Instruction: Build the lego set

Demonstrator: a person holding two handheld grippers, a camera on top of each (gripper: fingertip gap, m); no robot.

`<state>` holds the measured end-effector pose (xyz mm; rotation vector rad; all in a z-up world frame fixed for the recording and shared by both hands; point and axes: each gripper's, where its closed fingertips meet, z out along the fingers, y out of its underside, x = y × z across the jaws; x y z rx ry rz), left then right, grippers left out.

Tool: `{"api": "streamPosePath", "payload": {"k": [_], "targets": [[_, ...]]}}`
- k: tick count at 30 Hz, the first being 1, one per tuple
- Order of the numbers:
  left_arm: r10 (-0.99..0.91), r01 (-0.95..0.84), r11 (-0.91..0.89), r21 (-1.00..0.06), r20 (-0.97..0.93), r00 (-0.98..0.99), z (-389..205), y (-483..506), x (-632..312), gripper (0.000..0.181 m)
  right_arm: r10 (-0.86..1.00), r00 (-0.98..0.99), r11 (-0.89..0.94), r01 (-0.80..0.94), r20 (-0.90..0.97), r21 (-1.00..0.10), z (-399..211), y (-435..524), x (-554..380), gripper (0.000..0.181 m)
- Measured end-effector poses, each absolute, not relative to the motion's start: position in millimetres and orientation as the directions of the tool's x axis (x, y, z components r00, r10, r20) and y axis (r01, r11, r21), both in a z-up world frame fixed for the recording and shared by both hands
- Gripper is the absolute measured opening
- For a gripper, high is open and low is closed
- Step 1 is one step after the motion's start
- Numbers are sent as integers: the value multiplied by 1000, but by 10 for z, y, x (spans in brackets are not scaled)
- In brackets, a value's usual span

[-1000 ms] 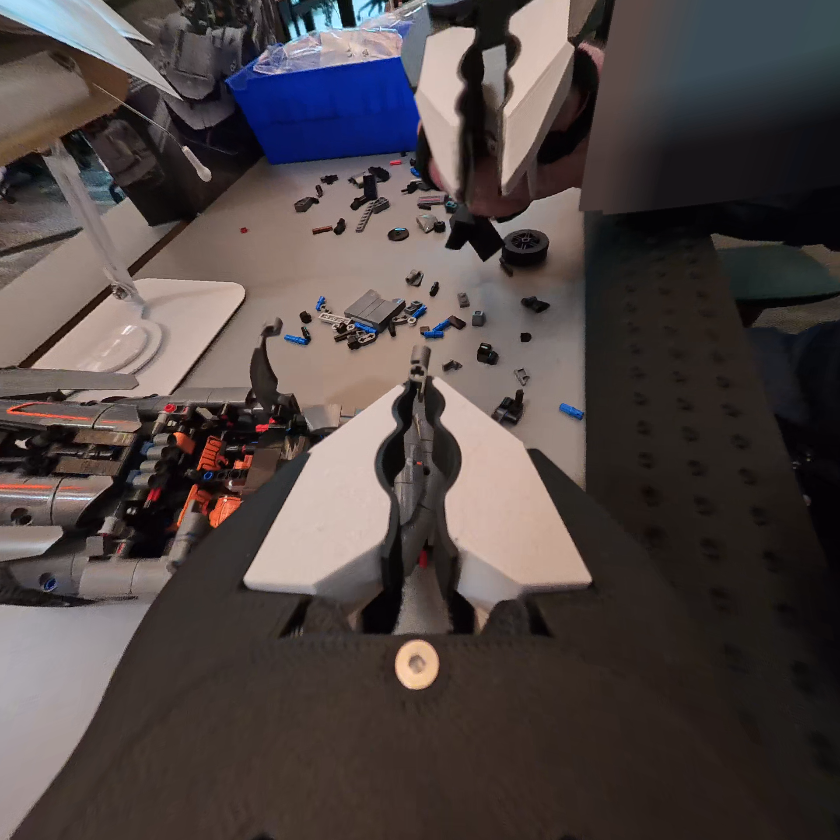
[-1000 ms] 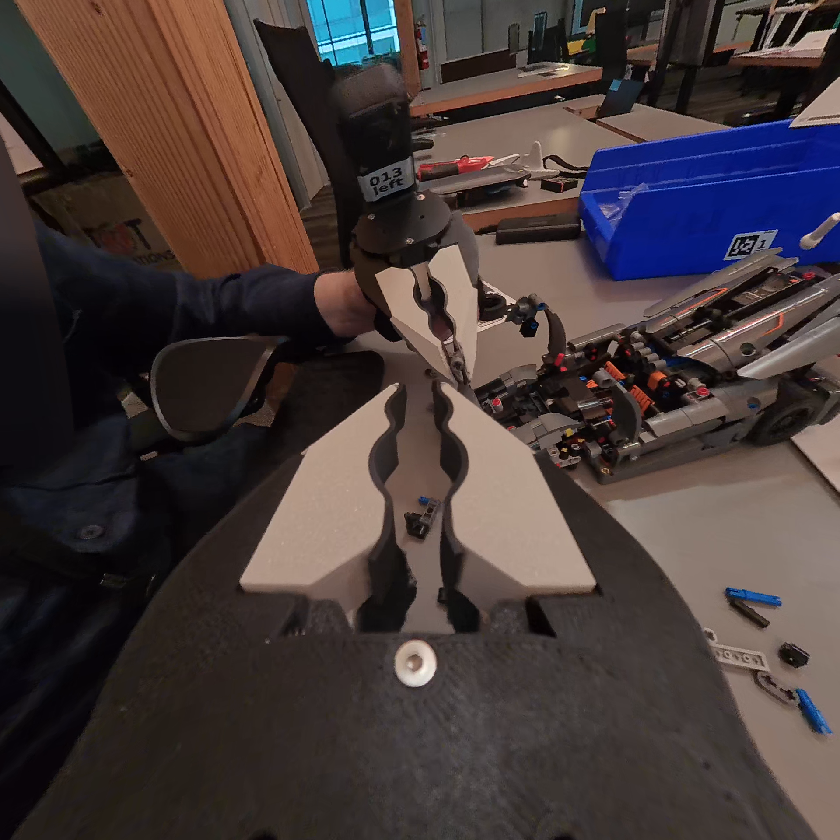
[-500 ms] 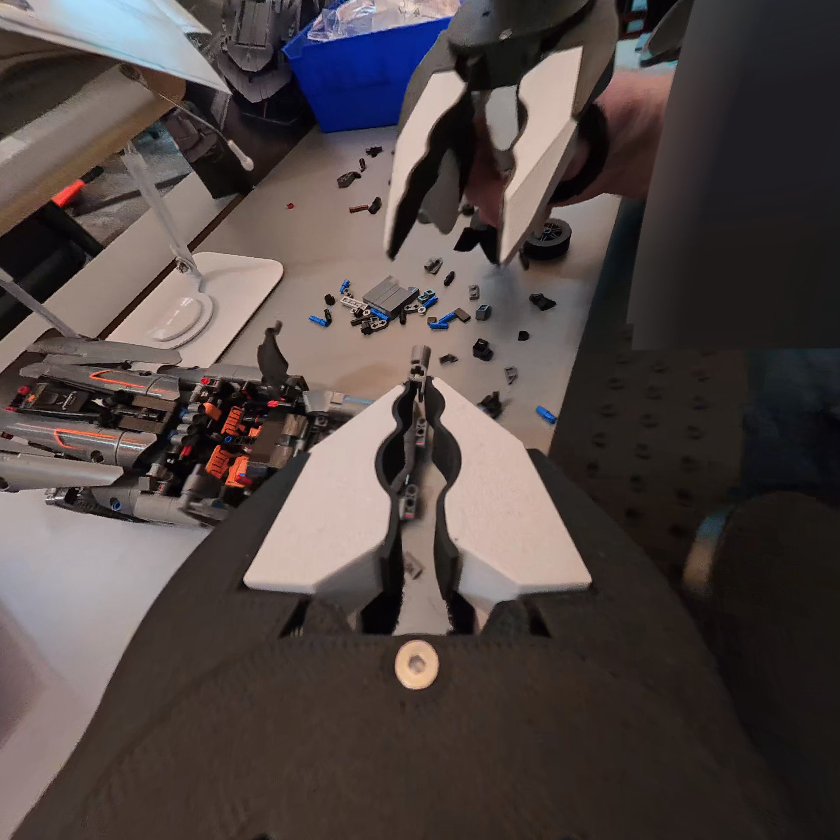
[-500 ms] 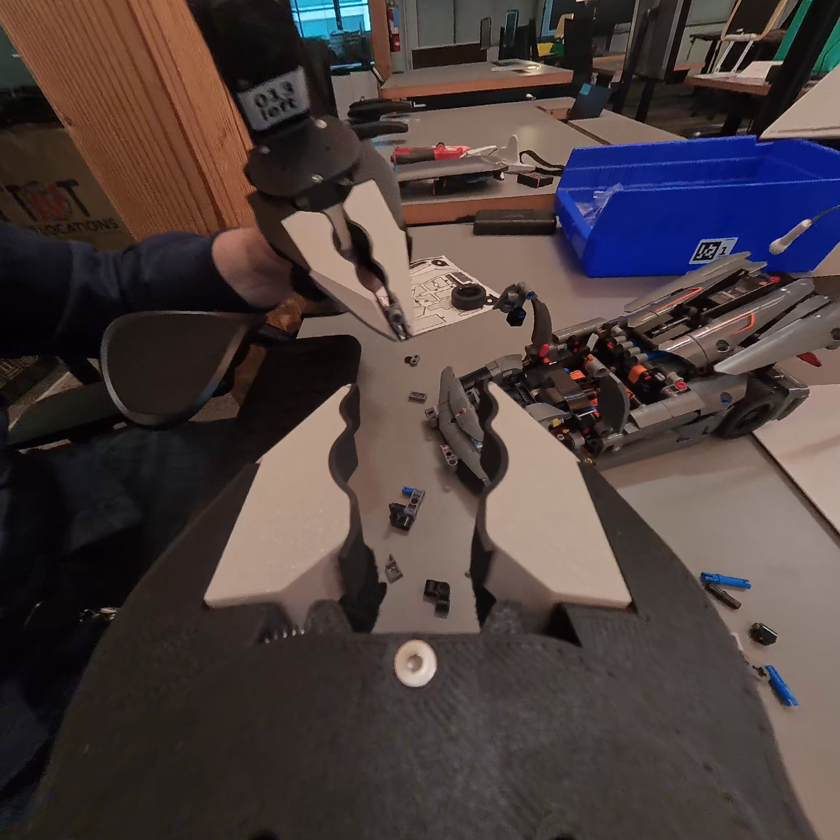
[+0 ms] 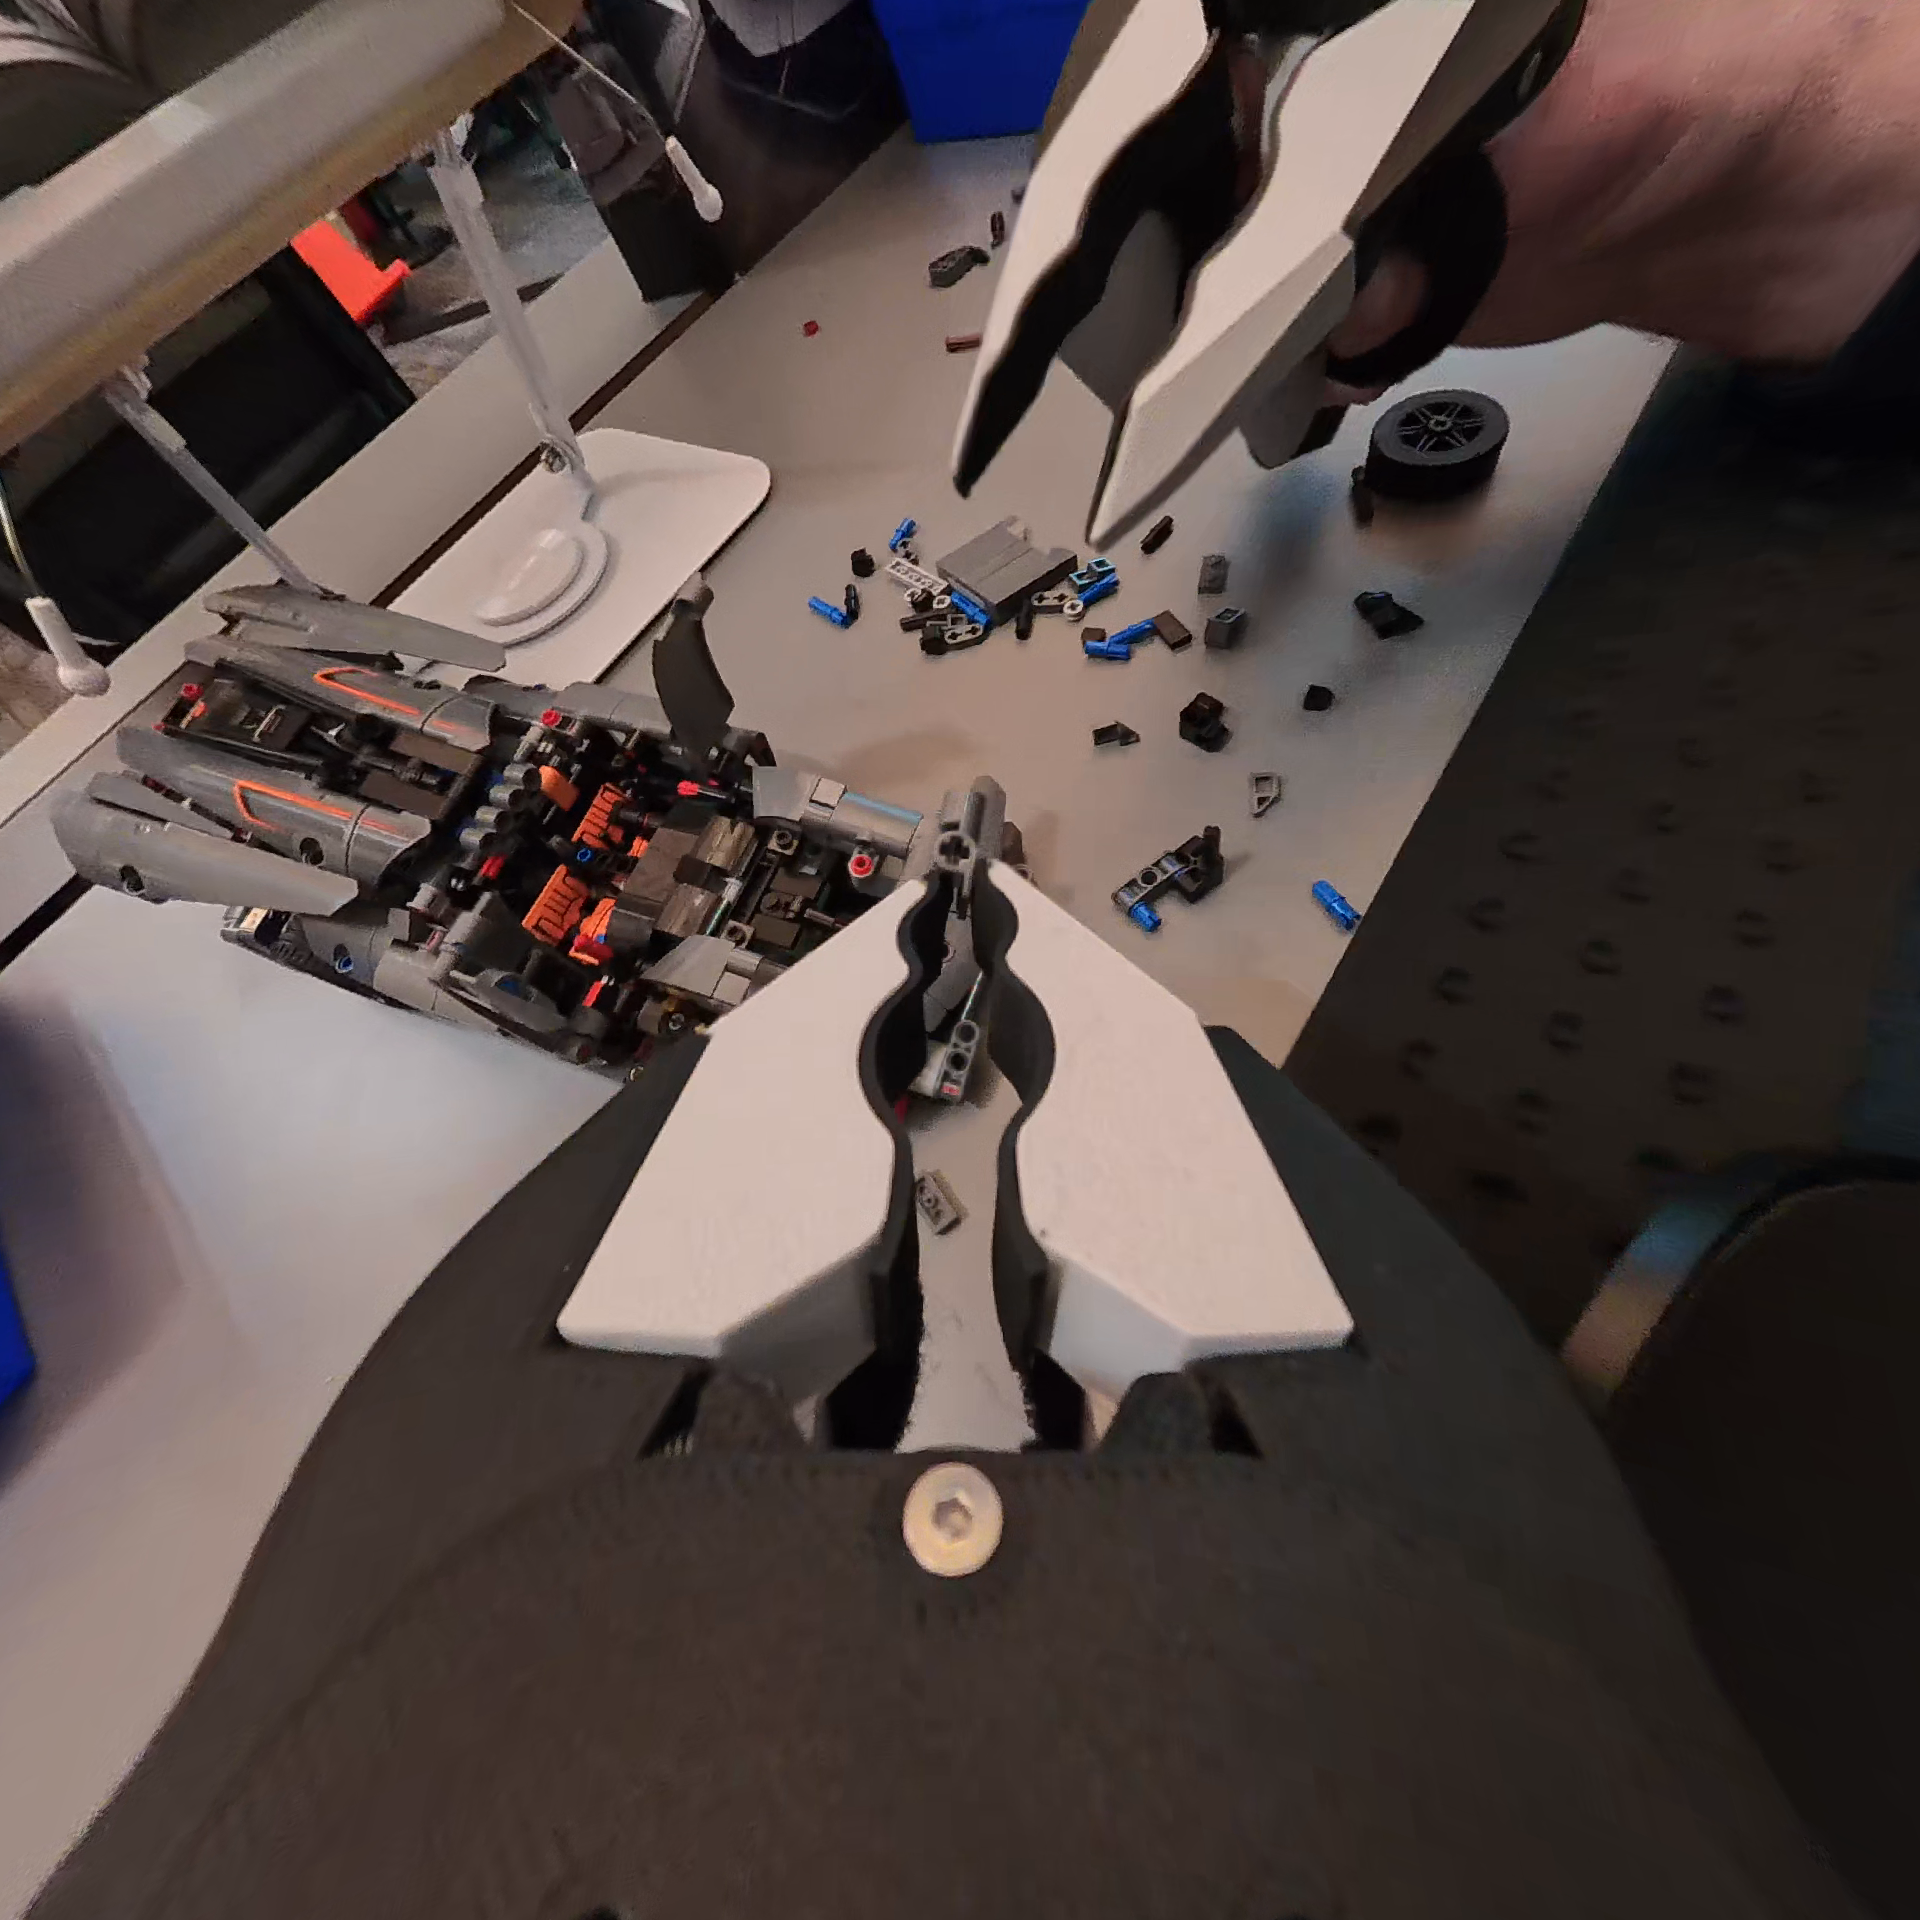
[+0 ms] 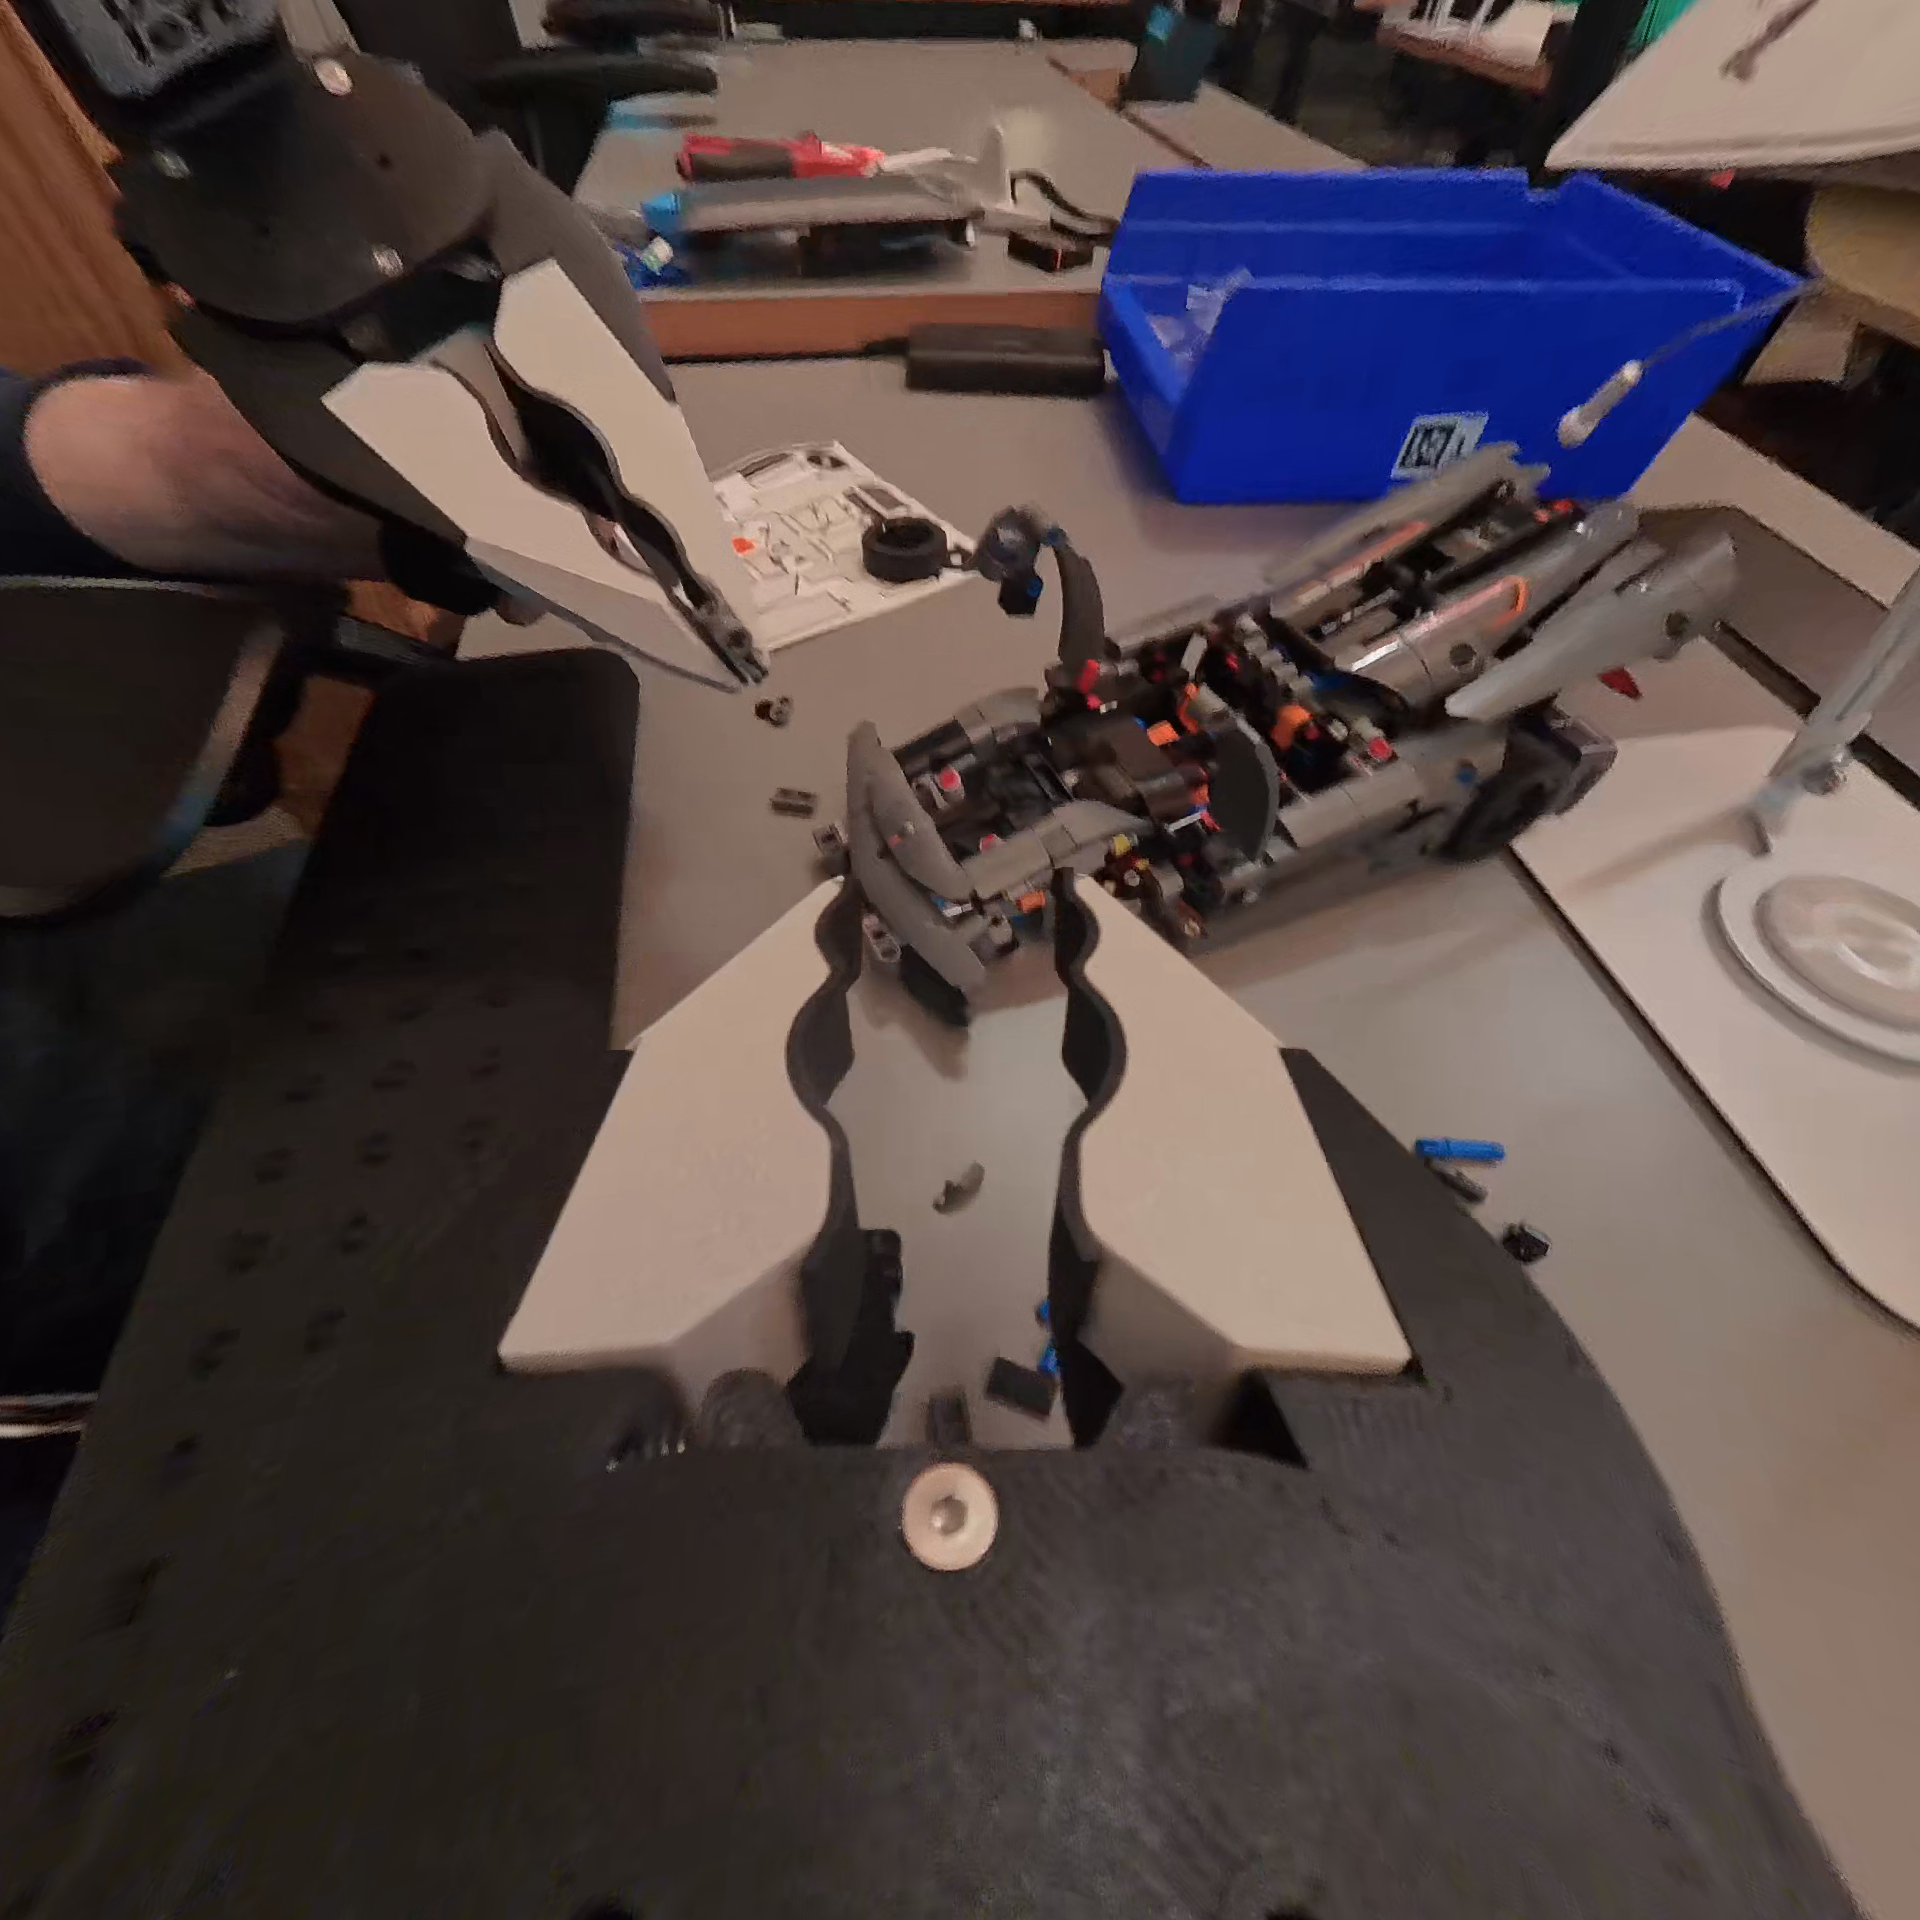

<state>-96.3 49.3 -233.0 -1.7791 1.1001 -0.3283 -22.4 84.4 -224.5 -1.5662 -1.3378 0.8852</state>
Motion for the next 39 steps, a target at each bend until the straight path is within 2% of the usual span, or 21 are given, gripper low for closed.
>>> {"api": "streamPosePath", "payload": {"k": [1, 3, 8, 11, 14, 17, 31, 39], "targets": [[-797, -532, -112, -840, -244, 553, -2339, 500, -962, 2, 985, 170, -58, 403, 13, -913, -2317, 853, -212, 33], [-795, -541, -117, -833, -248, 553, -2372, 508, -967, 2, 985, 173, -86, 500, 3, -862, -2491, 873, -169, 19], [-793, -564, -130, -816, -256, 553, -2439, 532, -985, 2, 996, 82, -73, 665, -24, -743, -2802, 719, -247, 13], [-800, -555, -133, -821, -241, 549, -2439, 526, -971, 2, 994, 107, -86, 742, -9, -665, -2975, 790, -186, 12], [-804, -551, -136, -823, -234, 547, -2441, 517, -968, 2, 982, 187, -166, 725, -41, -668, -2939, 930, 31, 13], [-808, -553, -138, -822, -230, 543, -2451, 514, -956, 2, 967, 256, -193, 749, 7, -633, -2968, 1056, 307, 13], [-826, -569, -140, -810, -222, 518, -2513, 533, -901, 2, 970, 242, -201, 811, 2, -550, -3239, 1040, 314, 17], [-829, -574, -135, -808, -225, 511, -2523, 527, -892, 2, 968, 251, -206, 805, 5, -557, -3240, 1037, 340, 17]]}}
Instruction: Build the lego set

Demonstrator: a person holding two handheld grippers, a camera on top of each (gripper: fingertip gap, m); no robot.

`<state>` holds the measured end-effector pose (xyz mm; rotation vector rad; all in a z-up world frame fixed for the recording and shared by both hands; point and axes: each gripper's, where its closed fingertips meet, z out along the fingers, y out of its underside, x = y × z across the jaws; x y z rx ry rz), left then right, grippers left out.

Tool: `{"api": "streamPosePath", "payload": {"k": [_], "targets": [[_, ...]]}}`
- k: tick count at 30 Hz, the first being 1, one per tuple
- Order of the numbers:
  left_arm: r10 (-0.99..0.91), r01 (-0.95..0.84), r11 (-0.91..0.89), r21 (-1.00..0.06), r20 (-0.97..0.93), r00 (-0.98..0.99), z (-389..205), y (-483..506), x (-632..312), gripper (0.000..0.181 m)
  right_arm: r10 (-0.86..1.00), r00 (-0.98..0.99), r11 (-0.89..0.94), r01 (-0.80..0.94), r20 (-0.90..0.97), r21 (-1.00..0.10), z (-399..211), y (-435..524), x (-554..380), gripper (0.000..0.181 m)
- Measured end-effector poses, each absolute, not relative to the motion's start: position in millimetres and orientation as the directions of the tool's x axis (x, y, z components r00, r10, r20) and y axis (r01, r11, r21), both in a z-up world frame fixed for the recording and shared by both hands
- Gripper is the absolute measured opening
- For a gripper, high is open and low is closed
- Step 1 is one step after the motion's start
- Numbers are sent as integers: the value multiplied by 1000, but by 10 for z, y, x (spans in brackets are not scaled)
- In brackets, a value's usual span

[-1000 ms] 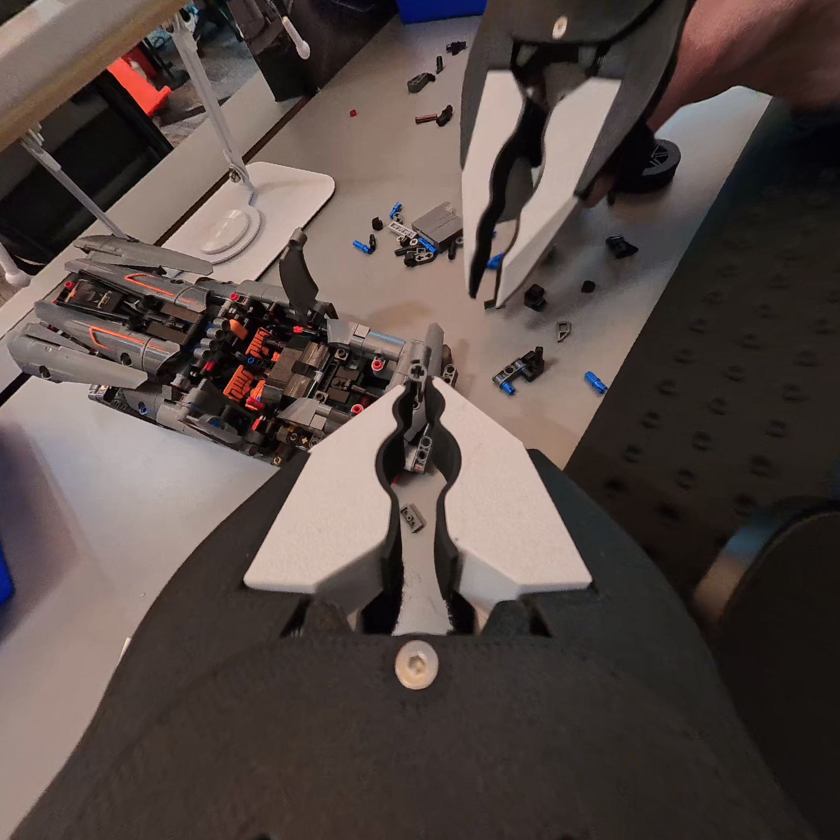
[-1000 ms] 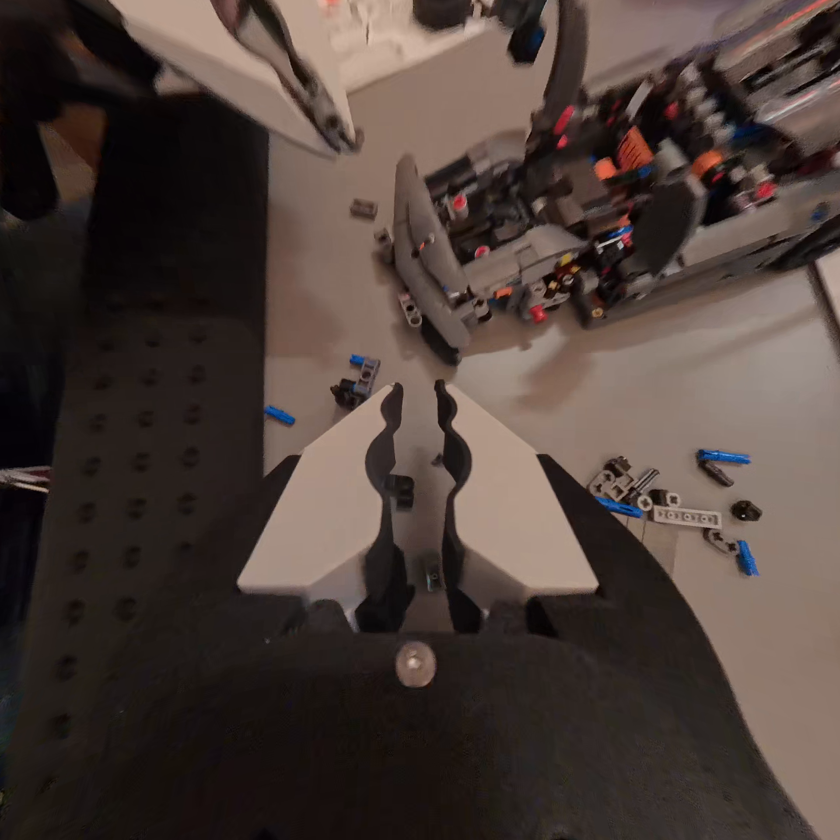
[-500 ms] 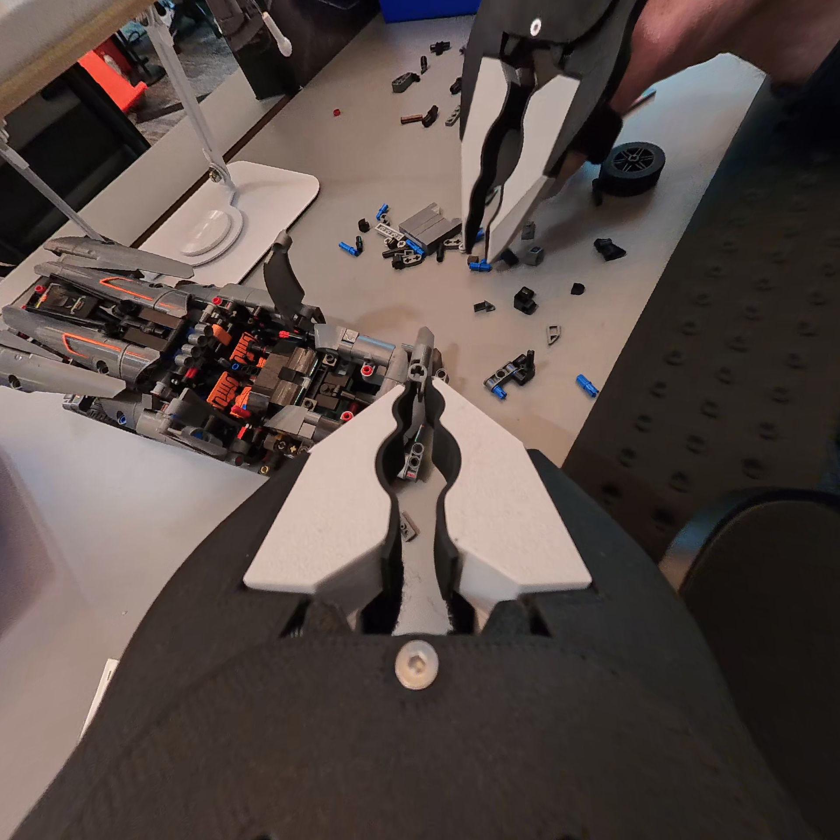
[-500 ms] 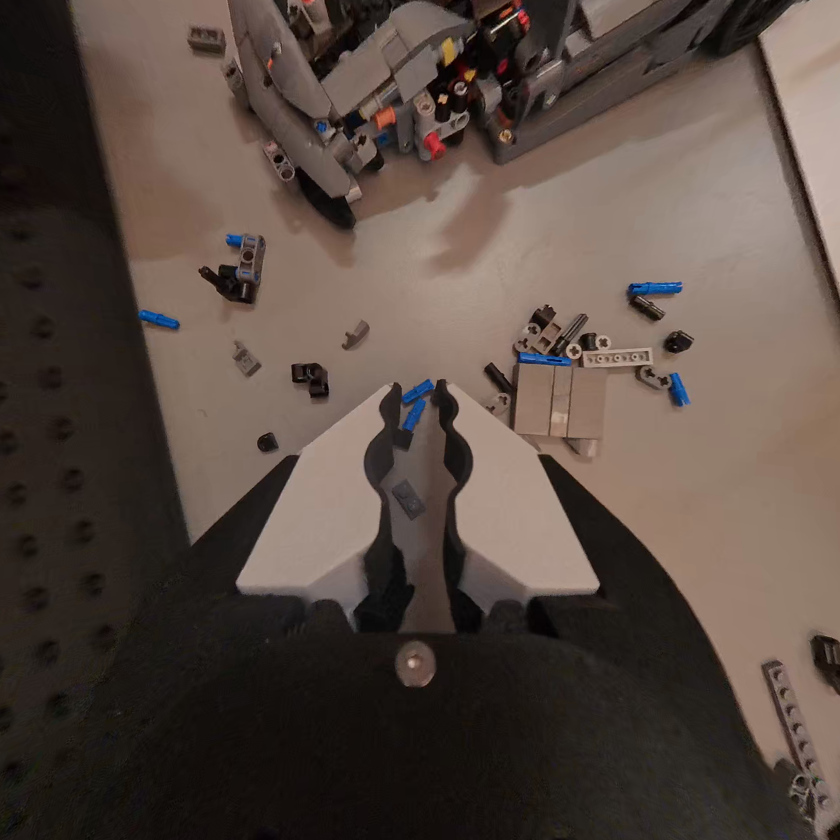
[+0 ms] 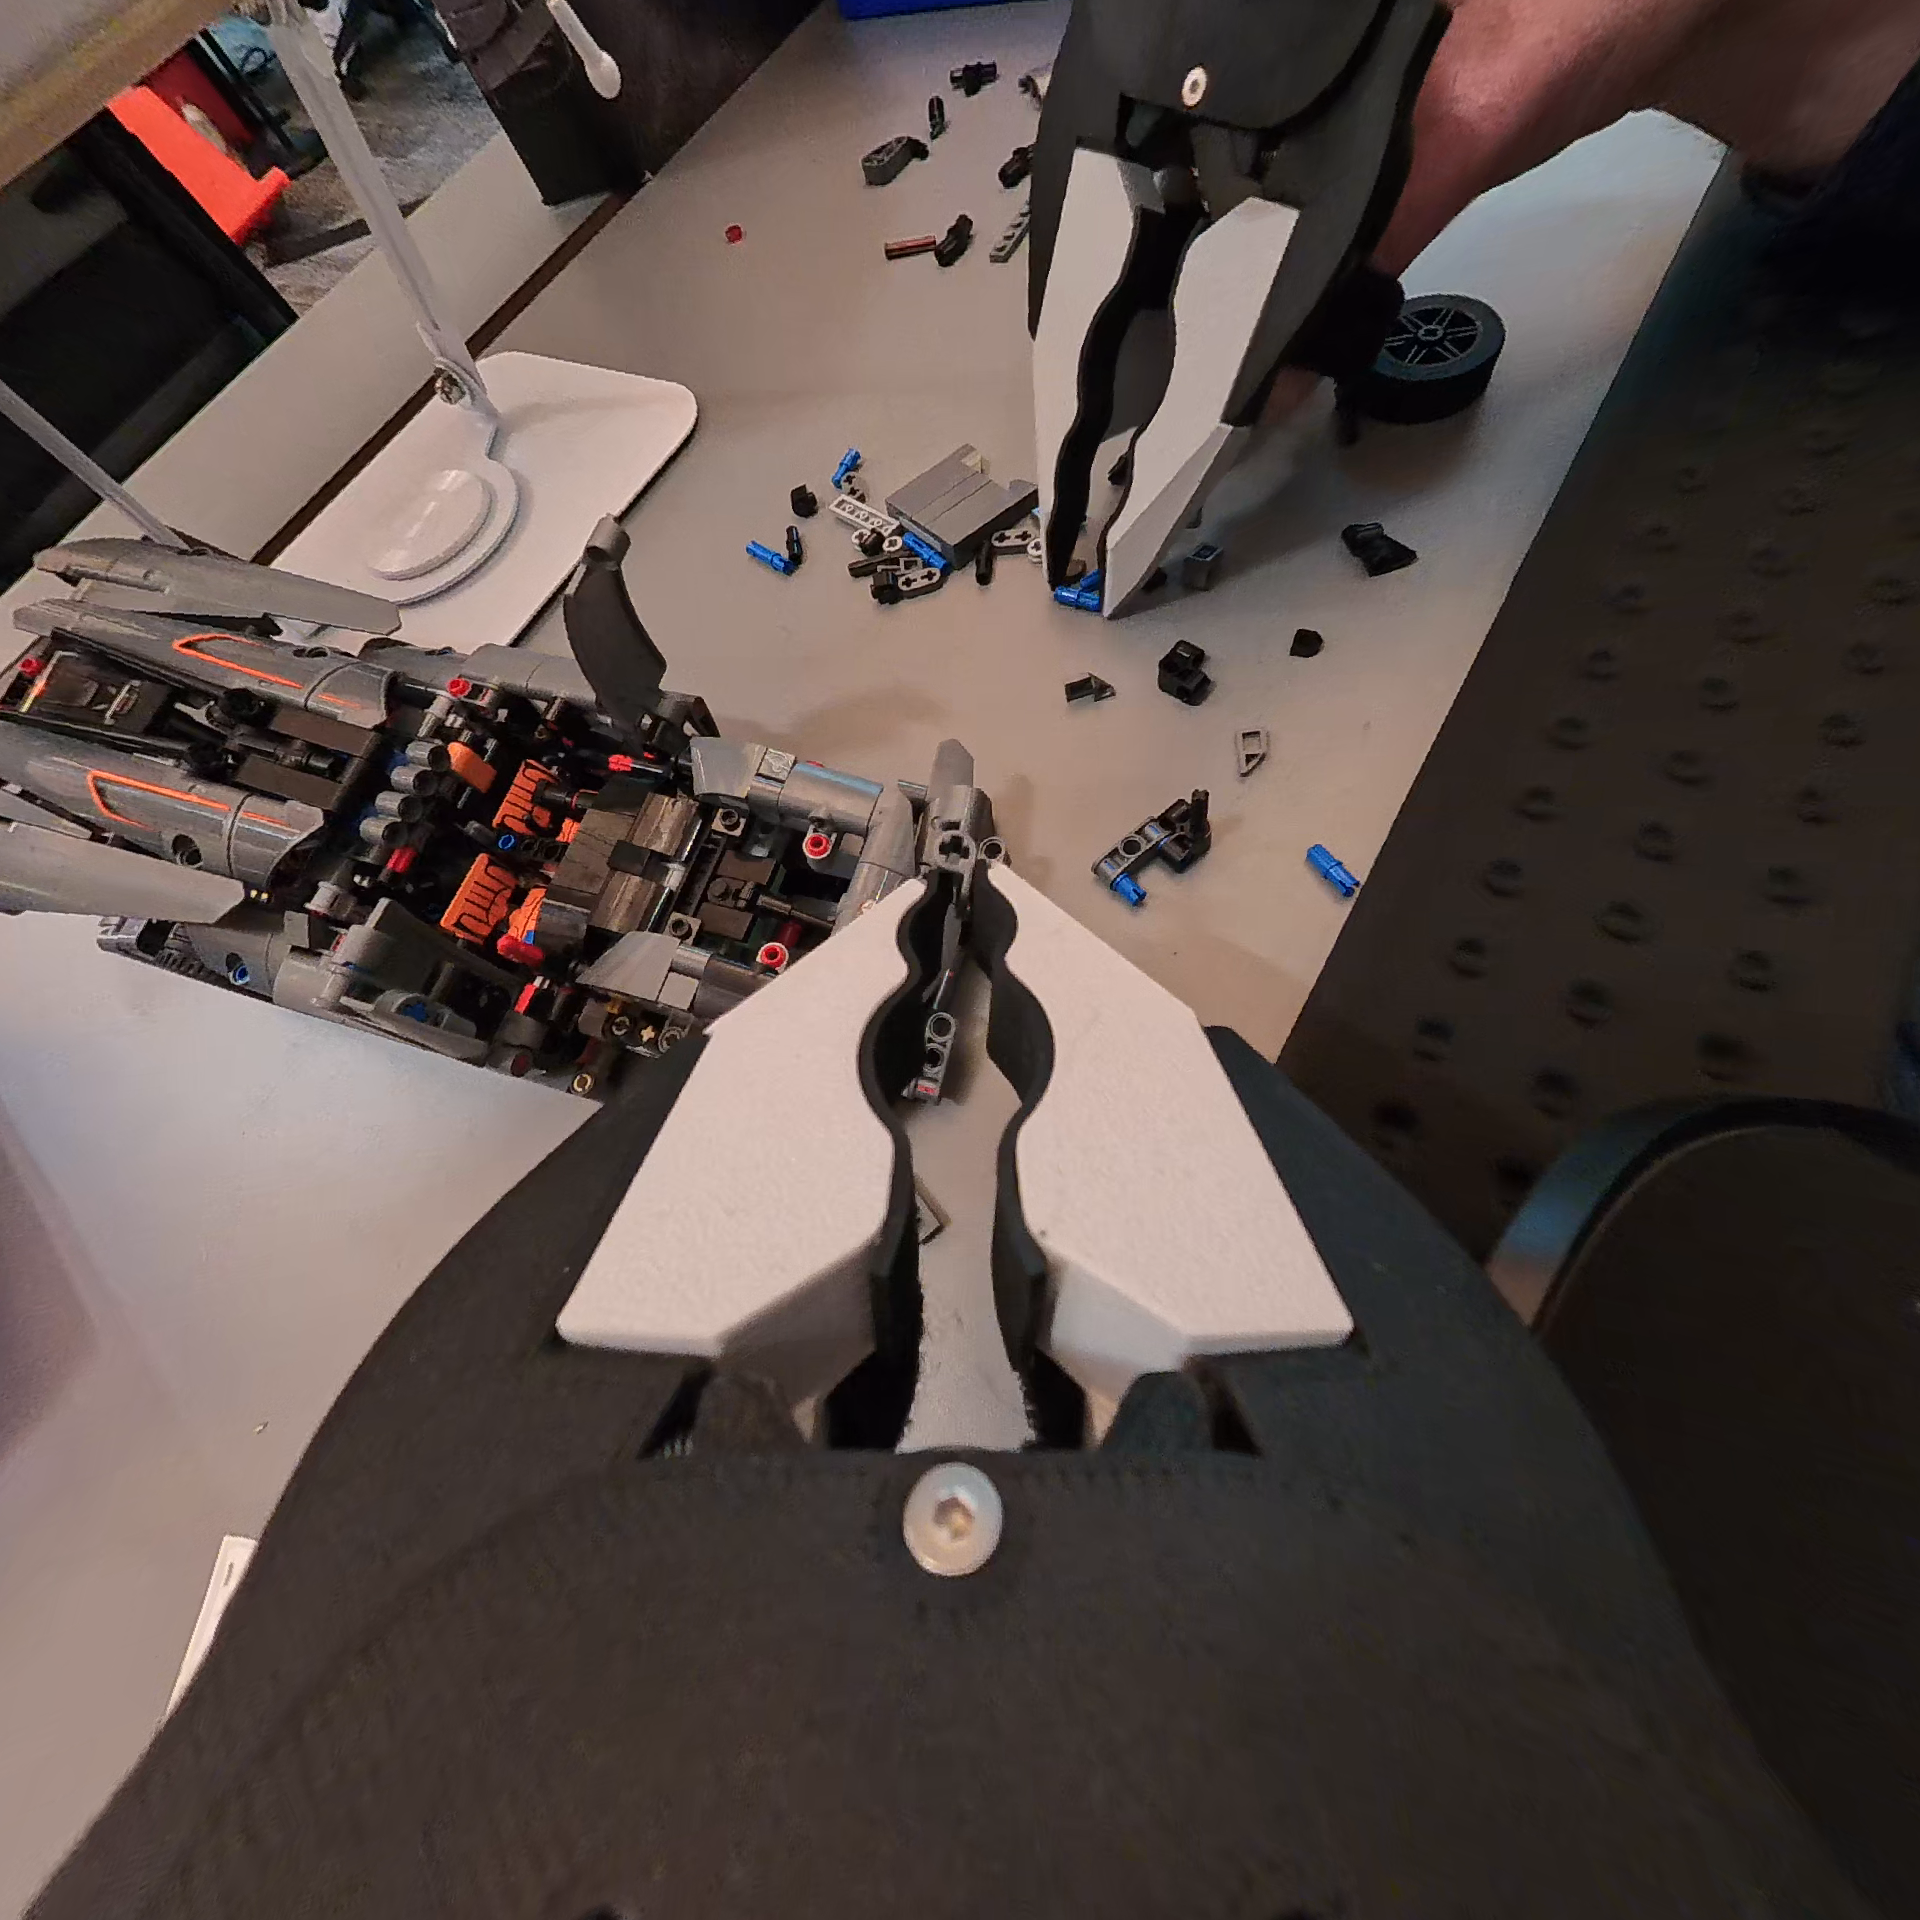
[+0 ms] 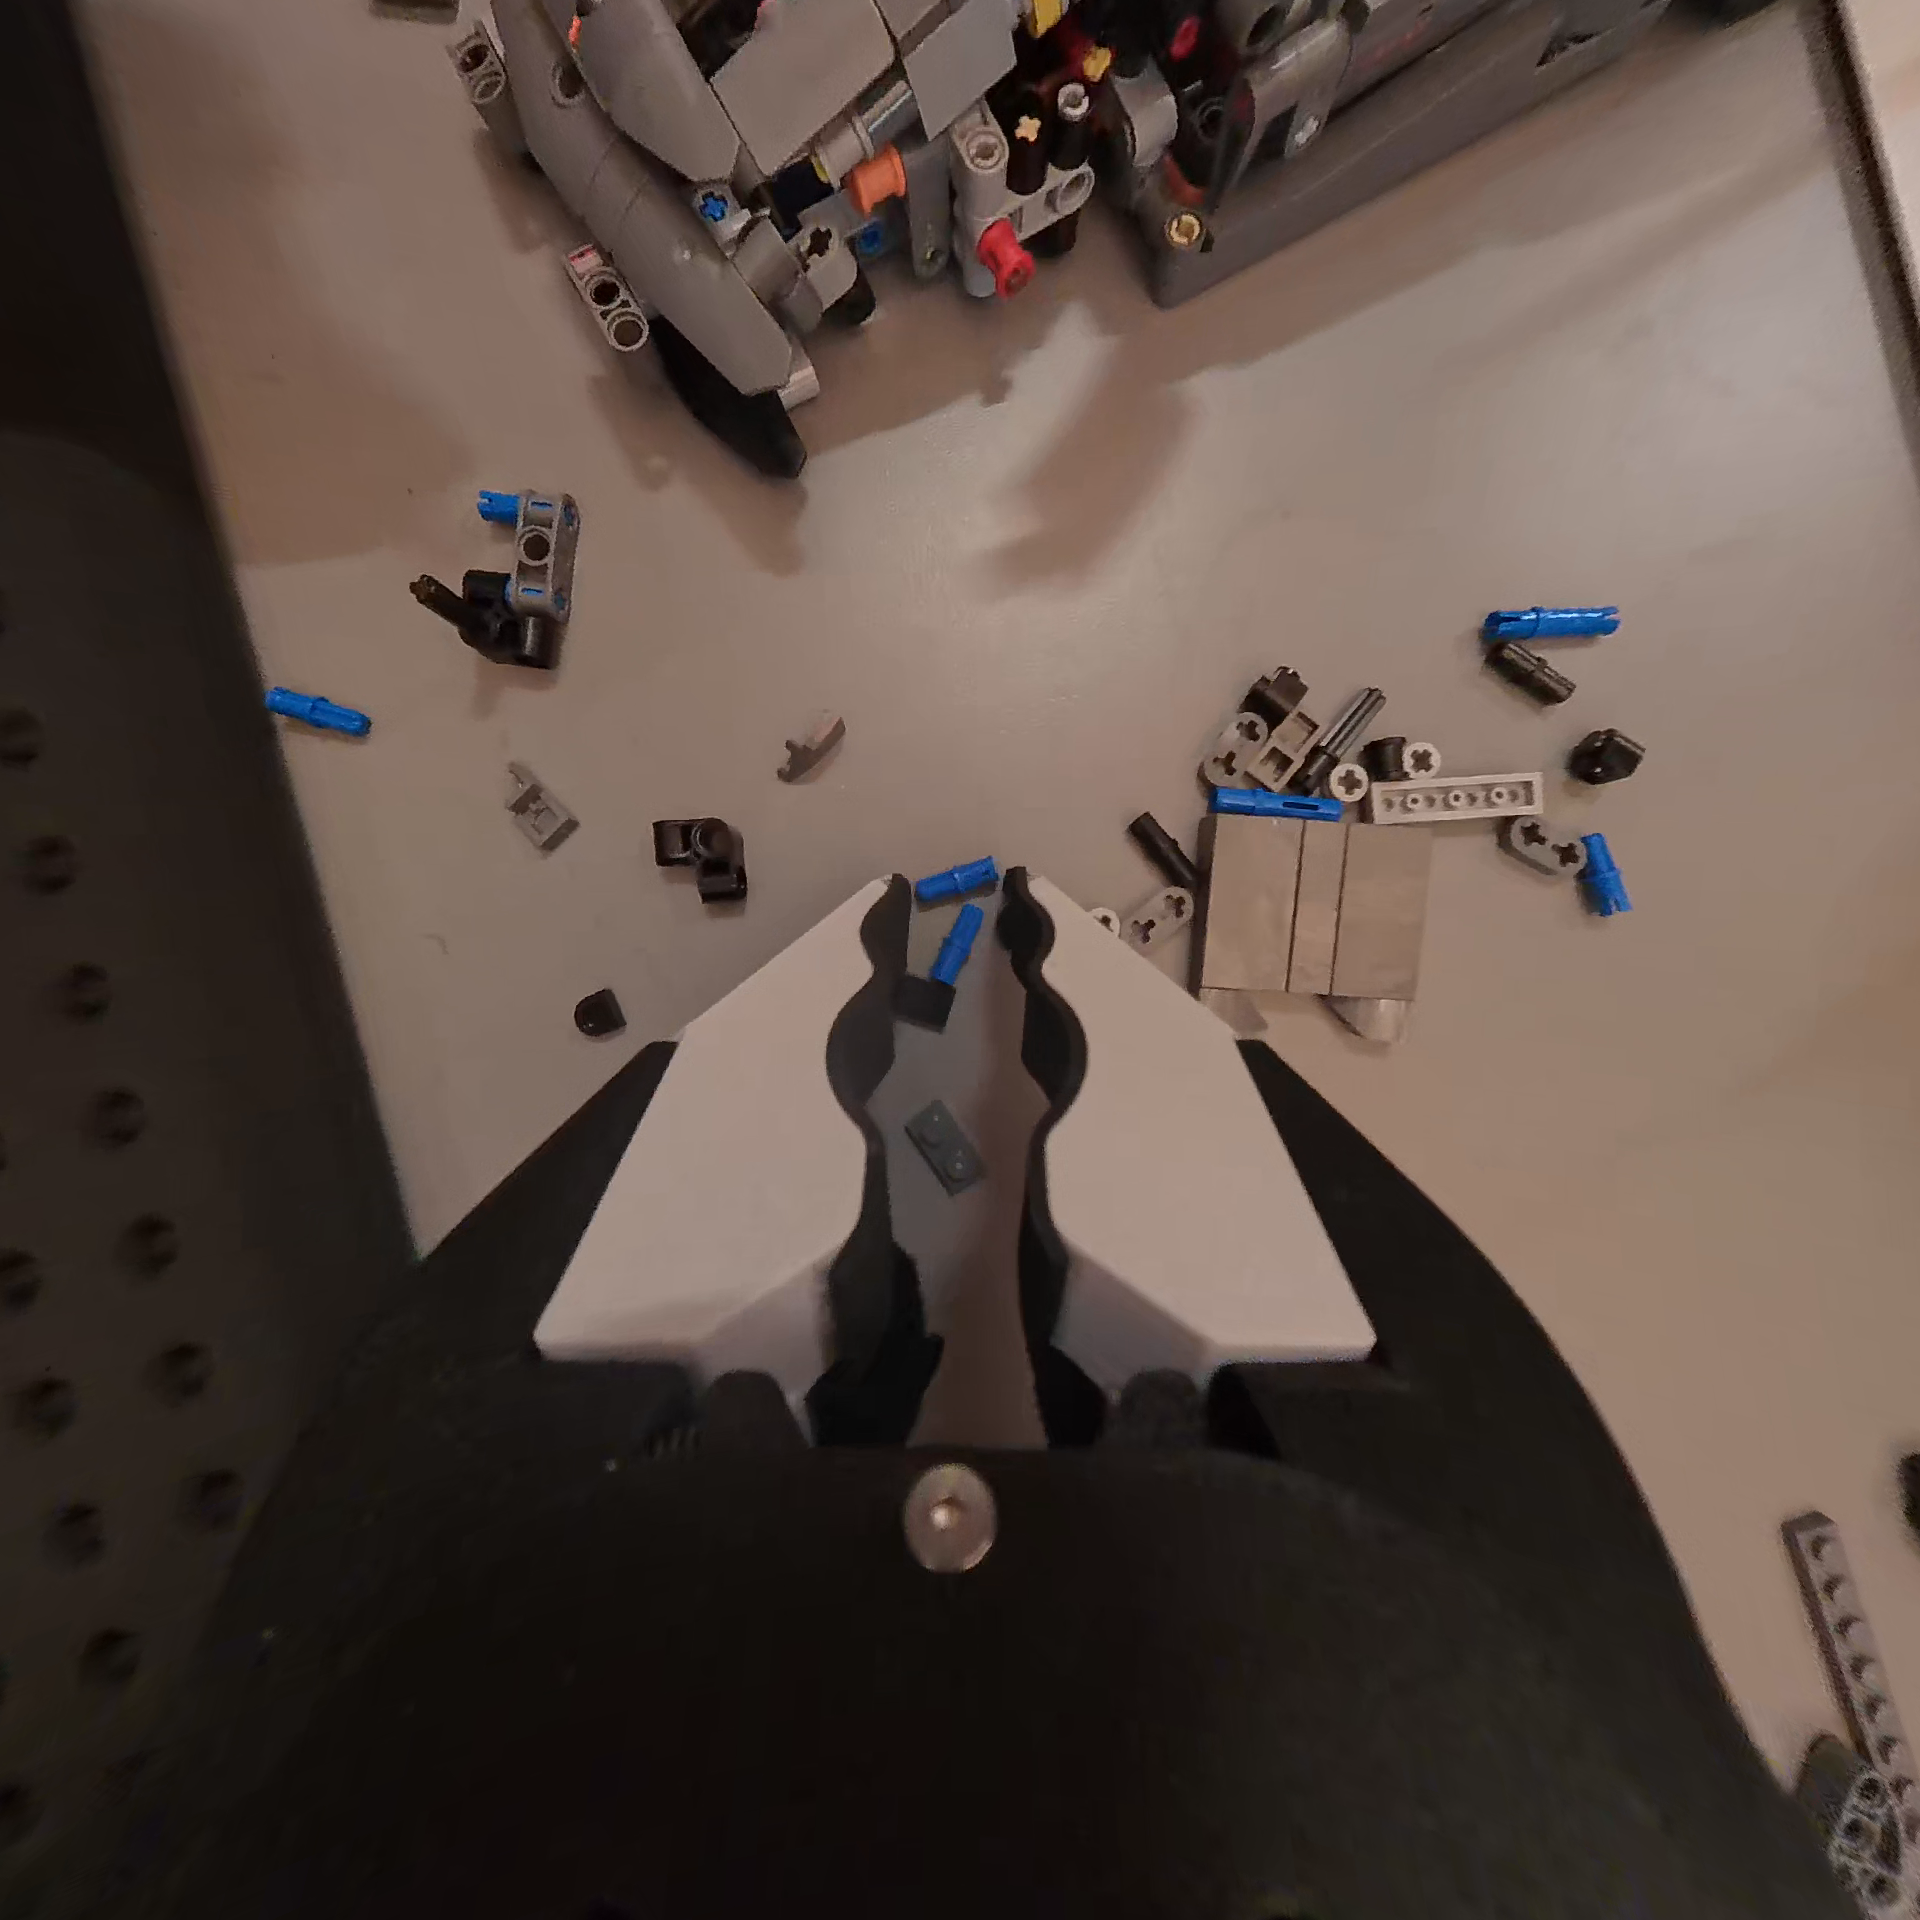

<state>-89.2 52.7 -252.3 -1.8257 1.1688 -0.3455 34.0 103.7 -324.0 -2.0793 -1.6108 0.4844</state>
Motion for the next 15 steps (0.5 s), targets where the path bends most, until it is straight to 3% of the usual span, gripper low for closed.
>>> {"api": "streamPosePath", "payload": {"k": [8, 15], "targets": [[-837, -581, -132, -803, -224, 499, -2545, 526, -872, 2, 963, 260, -249, 775, -65, -580, -3235, 1017, 263, 14], [-838, -580, -134, -803, -220, 499, -2551, 525, -872, 2, 968, 206, -250, 753, -142, -609, -3101, 963, 229, 26]]}}
